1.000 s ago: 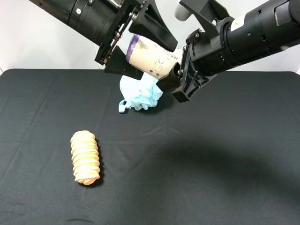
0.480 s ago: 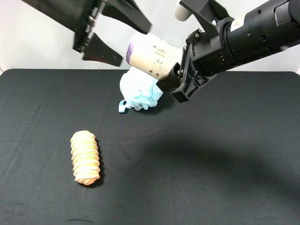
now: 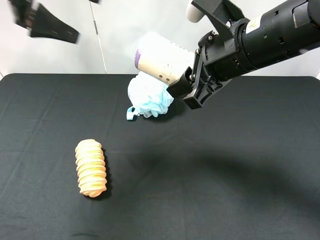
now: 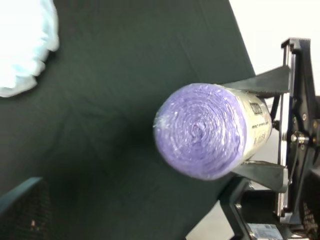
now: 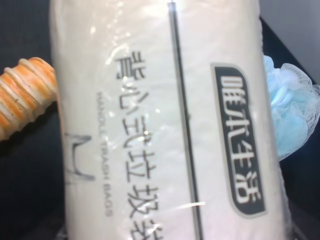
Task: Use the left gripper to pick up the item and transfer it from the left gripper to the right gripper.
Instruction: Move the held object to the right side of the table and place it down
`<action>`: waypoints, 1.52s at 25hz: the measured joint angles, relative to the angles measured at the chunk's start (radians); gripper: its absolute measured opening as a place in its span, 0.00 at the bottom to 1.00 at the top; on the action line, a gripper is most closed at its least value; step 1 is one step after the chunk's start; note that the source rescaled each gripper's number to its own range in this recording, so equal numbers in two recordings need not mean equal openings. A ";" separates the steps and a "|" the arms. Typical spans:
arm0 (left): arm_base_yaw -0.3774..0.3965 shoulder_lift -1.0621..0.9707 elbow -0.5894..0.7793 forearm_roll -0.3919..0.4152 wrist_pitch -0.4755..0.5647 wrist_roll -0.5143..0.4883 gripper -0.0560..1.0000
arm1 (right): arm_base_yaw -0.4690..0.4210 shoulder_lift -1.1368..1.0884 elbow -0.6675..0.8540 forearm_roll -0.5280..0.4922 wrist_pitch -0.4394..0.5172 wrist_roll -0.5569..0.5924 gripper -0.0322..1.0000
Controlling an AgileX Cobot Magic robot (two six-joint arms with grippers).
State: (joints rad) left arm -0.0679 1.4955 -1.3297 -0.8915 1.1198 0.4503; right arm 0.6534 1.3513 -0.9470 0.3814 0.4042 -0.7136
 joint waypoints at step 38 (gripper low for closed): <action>0.088 -0.879 0.348 0.696 0.046 -0.251 1.00 | 0.000 0.000 0.000 0.000 -0.014 0.000 0.03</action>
State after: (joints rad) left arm 0.0198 0.6165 -0.9822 -0.1952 1.1660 0.1989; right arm 0.6534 1.3513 -0.9470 0.3814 0.3902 -0.7136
